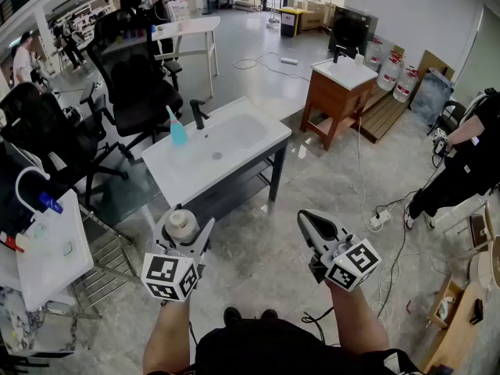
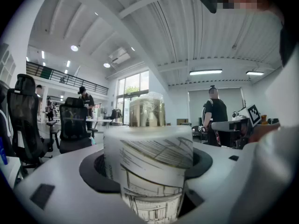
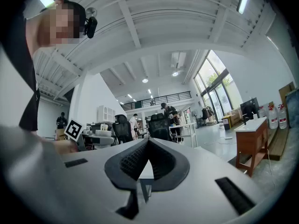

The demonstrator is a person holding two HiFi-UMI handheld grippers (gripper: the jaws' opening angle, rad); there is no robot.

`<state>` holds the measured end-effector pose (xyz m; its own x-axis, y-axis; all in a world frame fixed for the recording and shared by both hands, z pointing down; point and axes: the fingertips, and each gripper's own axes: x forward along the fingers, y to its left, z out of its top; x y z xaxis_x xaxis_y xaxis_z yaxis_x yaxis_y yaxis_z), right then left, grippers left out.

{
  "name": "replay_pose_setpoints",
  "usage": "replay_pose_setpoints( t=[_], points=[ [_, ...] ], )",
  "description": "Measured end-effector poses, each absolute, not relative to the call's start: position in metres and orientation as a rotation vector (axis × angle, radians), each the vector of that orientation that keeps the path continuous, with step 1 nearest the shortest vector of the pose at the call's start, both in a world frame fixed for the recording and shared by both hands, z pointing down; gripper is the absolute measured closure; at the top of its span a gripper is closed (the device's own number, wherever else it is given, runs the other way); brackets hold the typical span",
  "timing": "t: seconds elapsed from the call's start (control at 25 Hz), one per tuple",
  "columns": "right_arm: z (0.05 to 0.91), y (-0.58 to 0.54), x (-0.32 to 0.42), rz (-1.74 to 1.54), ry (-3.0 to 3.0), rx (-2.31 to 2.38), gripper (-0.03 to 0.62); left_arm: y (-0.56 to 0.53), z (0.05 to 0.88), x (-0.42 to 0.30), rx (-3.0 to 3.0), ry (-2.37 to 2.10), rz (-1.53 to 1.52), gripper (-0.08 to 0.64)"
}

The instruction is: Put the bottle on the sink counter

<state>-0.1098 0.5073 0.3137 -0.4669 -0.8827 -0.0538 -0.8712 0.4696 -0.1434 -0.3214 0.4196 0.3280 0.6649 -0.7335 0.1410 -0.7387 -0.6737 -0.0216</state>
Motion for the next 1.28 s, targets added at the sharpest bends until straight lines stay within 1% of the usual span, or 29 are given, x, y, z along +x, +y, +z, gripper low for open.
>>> replay_pose_setpoints(
  t=[0.64, 0.92, 1.28],
  points=[
    [0.315, 0.531, -0.083, -0.199, 2.578, -1.513, 0.580, 0.444, 0.333, -0.286, 2.837, -1.220, 0.240, 0.227],
    [0.313, 0.555, -0.079, -0.147, 2.610, -1.504, 0.578, 0.457, 0.340, -0.279, 2.825, -1.227, 0.241, 0.227],
    [0.328, 0.533, -0.065, -0.197, 2.622, -1.518, 0.577, 0.433, 0.344, -0.260, 2.826, -1.171, 0.230, 0.227]
  ],
)
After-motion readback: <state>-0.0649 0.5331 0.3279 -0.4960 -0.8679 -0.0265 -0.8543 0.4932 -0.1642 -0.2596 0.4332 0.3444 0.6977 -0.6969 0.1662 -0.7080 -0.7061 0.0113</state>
